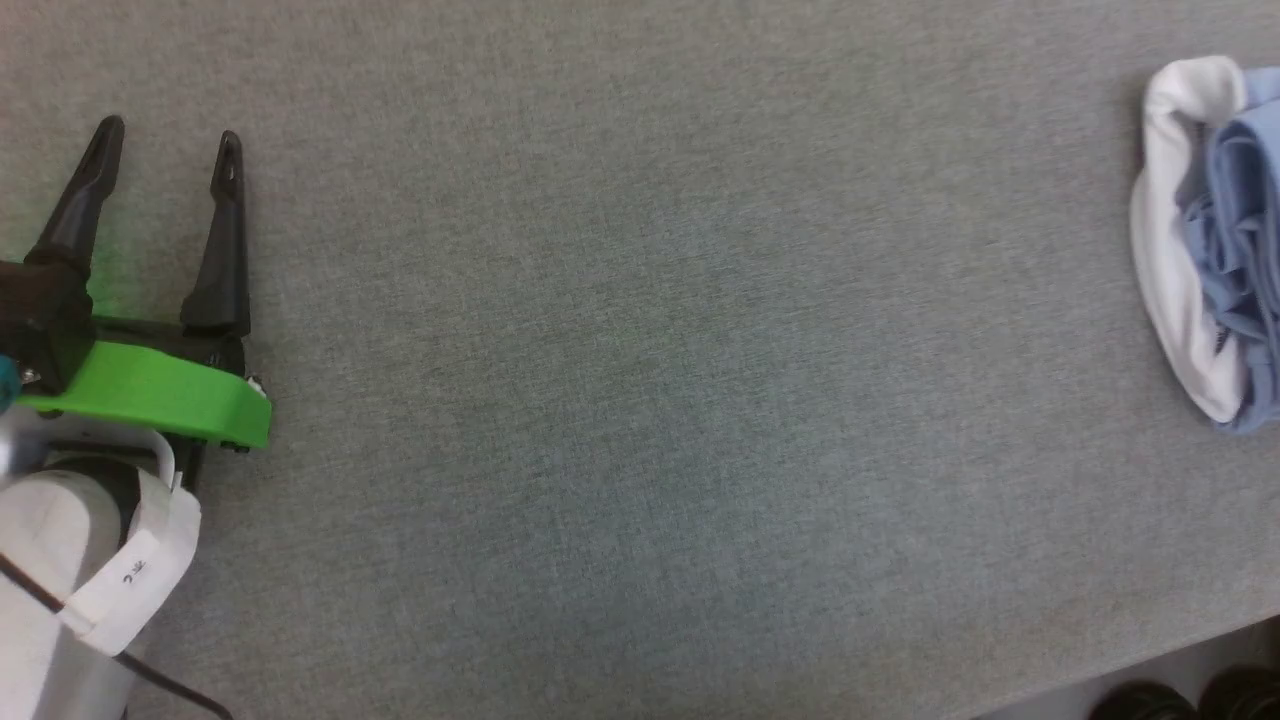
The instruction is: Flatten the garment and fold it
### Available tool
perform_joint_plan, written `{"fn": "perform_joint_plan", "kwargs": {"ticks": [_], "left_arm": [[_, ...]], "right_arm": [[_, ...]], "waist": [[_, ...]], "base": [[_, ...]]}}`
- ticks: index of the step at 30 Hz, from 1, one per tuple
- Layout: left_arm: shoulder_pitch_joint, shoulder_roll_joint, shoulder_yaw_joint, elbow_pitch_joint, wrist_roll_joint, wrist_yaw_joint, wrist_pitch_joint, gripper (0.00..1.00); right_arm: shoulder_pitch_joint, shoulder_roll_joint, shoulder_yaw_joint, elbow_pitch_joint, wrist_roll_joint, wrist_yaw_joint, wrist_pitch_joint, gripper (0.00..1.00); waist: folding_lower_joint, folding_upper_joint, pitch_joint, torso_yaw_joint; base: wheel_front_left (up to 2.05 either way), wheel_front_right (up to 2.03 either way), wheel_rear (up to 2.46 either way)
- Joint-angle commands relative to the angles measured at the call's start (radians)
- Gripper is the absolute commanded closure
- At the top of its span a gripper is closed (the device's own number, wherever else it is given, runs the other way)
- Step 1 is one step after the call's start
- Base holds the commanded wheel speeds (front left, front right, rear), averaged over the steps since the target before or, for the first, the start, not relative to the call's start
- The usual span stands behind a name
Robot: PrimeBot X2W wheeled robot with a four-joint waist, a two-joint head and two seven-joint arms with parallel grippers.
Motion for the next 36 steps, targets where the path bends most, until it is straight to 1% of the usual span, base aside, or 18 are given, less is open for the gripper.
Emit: {"fn": "perform_joint_plan", "kwargs": {"ticks": [1,2,8,13,15,16,19,20,24,30,36], "left_arm": [[0.003,0.013,0.006,-0.007,0.005,0.009,0.004,0.00],[0.005,0.016,0.007,-0.011,0.006,0.010,0.007,0.00],[0.009,0.025,0.008,-0.020,0.004,0.013,0.015,0.00],[0.014,0.018,0.003,0.001,-0.003,0.012,0.004,0.00],[0.019,0.009,0.003,0.015,-0.009,0.013,-0.010,0.00],[0.029,-0.006,0.001,0.042,-0.020,0.011,-0.034,0.00],[0.040,-0.030,-0.004,0.081,-0.034,0.007,-0.068,0.00],[0.052,-0.056,-0.008,0.118,-0.047,0.007,-0.101,0.00],[0.076,-0.086,-0.010,0.168,-0.067,0.007,-0.141,0.00],[0.115,-0.122,-0.001,0.222,-0.095,0.009,-0.188,0.00],[0.143,-0.153,0.010,0.257,-0.113,0.009,-0.219,0.00]], "right_arm": [[-0.020,0.008,-0.017,0.011,-0.023,-0.002,-0.008,0.41],[-0.025,0.012,-0.028,0.017,-0.034,-0.002,-0.010,0.00],[-0.050,0.029,-0.057,0.038,-0.080,-0.002,-0.042,0.00],[-0.075,0.030,-0.057,0.028,-0.074,-0.002,-0.088,0.00],[-0.087,0.029,-0.037,0.009,-0.058,-0.002,-0.114,0.00],[-0.110,0.034,-0.004,-0.033,-0.014,-0.002,-0.157,0.00],[-0.130,0.040,0.055,-0.090,0.038,-0.002,-0.218,0.00],[-0.136,0.056,0.114,-0.140,0.086,-0.002,-0.262,0.00],[-0.127,0.092,0.179,-0.211,0.135,-0.002,-0.330,0.00],[-0.093,0.199,0.209,-0.313,0.199,-0.002,-0.499,0.00],[0.000,0.314,0.210,-0.381,0.200,-0.002,-0.646,0.00]], "waist": [[-0.0002,-0.0001,0.044,-0.001],[-0.0002,-0.0001,0.048,-0.004],[-0.0002,-0.0001,0.047,-0.023],[-0.0002,-0.0001,0.002,-0.034],[-0.0002,-0.0001,-0.027,-0.038],[-0.0002,-0.0001,-0.076,-0.041],[-0.0002,-0.0001,-0.143,-0.044],[-0.0002,-0.0001,-0.209,-0.047],[-0.0002,-0.0001,-0.289,-0.048],[-0.0002,-0.0001,-0.393,-0.039],[-0.0002,-0.0001,-0.468,-0.017]], "base": [[0.00,0.00,0.00],[0.00,0.00,0.00],[0.00,0.00,0.00],[0.00,0.00,0.00],[0.00,0.00,0.00],[0.00,0.00,0.00],[0.00,0.00,0.00],[0.00,0.00,0.00],[0.00,0.00,0.00],[0.00,0.00,0.00],[0.00,0.00,0.00]]}}
